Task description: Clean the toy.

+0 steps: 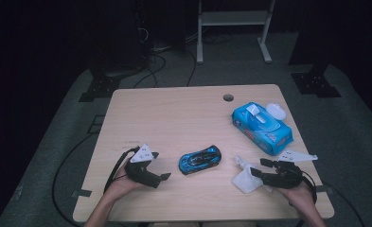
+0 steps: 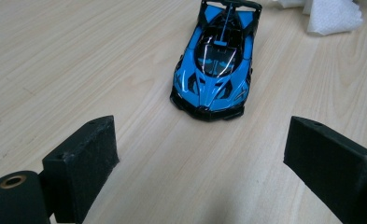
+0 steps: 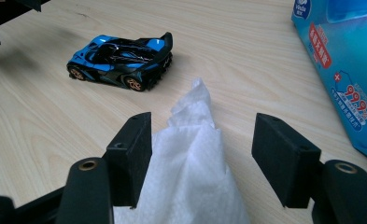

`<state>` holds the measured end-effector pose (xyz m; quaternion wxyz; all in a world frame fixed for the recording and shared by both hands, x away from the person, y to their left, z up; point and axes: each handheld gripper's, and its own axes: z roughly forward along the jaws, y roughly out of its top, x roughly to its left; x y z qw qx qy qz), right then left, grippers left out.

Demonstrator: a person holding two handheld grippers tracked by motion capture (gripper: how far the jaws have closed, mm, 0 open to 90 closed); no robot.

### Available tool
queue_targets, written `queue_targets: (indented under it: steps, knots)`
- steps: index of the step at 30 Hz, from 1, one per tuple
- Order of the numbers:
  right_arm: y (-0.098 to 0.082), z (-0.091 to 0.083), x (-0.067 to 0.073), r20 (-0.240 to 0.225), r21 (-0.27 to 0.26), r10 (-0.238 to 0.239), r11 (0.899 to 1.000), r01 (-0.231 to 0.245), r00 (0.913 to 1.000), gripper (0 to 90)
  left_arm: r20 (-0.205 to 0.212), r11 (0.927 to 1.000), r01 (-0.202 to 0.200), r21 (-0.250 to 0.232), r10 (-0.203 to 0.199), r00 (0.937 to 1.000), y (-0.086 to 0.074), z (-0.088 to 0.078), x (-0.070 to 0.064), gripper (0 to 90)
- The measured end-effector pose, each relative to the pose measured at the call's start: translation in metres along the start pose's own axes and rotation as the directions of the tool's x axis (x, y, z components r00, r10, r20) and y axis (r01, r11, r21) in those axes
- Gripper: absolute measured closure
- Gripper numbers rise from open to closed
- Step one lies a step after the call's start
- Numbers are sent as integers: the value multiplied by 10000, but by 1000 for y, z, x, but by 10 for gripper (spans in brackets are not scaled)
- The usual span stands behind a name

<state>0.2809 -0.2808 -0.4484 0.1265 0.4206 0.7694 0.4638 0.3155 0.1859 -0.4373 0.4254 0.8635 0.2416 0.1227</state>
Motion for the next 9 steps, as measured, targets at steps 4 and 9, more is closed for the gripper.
queue_targets:
  steps: [4, 9]
  knots:
    - [-1, 0, 0, 5, 0, -2, 10000, 2, 10000, 362, -83, 9999, 127, -38, -127, 9999, -4, -2, 0, 84]
    - [-2, 1, -1, -14, -49, 31, 10000, -31, 10000, 351, -140, 9998, 180, -118, -182, 9997, -7, -3, -1, 84]
